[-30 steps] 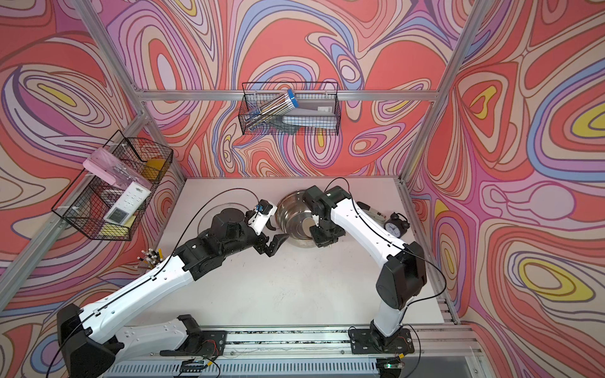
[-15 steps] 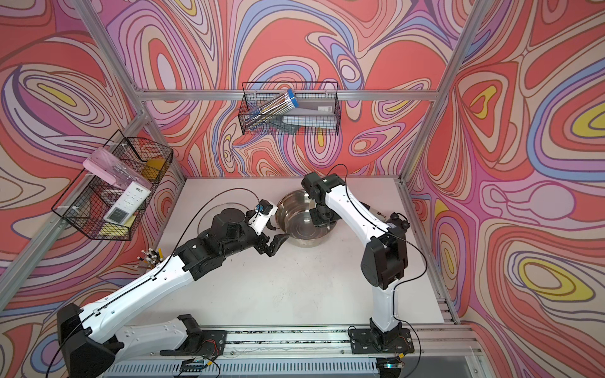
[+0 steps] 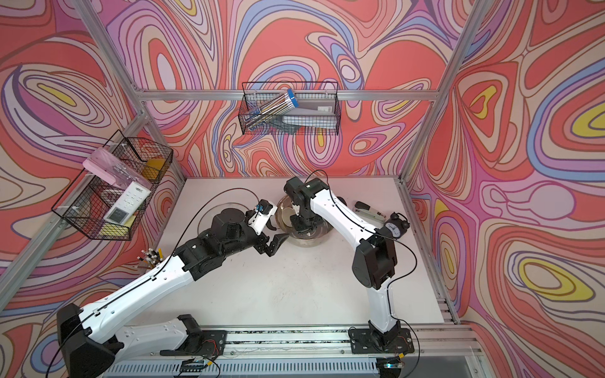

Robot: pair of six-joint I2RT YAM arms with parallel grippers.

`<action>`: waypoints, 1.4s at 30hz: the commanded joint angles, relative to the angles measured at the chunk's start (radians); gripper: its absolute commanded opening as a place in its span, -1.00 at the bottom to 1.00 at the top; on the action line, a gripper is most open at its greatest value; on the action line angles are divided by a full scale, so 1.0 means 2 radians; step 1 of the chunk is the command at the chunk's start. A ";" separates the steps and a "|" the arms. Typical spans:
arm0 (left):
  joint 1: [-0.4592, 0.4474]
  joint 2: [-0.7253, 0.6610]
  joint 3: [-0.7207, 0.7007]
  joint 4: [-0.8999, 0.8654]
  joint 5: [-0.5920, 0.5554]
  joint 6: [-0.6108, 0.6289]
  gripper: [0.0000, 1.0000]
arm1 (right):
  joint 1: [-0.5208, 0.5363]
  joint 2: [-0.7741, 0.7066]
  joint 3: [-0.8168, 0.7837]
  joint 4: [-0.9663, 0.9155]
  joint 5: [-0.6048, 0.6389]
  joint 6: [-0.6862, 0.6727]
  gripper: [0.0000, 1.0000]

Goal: Stir the soup with a spoon
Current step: Stir the soup in the pan with a stick.

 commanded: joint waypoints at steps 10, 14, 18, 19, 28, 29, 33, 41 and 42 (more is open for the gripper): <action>-0.003 -0.001 0.011 0.016 0.000 -0.003 0.98 | 0.005 -0.143 -0.140 -0.009 0.029 0.039 -1.00; -0.003 -0.002 0.009 0.015 0.002 -0.003 0.98 | -0.012 -0.157 -0.163 -0.011 0.060 0.055 -1.00; -0.003 -0.006 0.007 0.013 0.003 -0.001 0.97 | -0.045 -0.152 -0.157 0.005 0.073 0.059 -1.00; -0.004 -0.007 0.007 0.012 0.002 0.000 0.97 | -0.048 -0.147 -0.148 0.008 0.079 0.058 -1.00; -0.004 -0.021 0.002 0.006 -0.009 0.011 0.97 | -0.064 -0.044 -0.034 0.013 0.088 0.036 -1.00; -0.004 -0.021 0.002 0.006 -0.010 0.011 0.98 | -0.064 -0.033 -0.020 0.012 0.081 0.034 -1.00; -0.004 -0.022 0.000 0.005 -0.009 0.012 0.98 | -0.061 -0.002 0.024 0.010 0.040 0.023 -1.00; -0.003 -0.024 -0.001 0.007 -0.008 0.013 0.98 | -0.011 0.006 0.035 0.004 0.013 0.014 -1.00; -0.004 -0.023 -0.001 0.008 -0.008 0.013 0.98 | -0.006 0.002 0.031 0.004 0.013 0.015 -1.00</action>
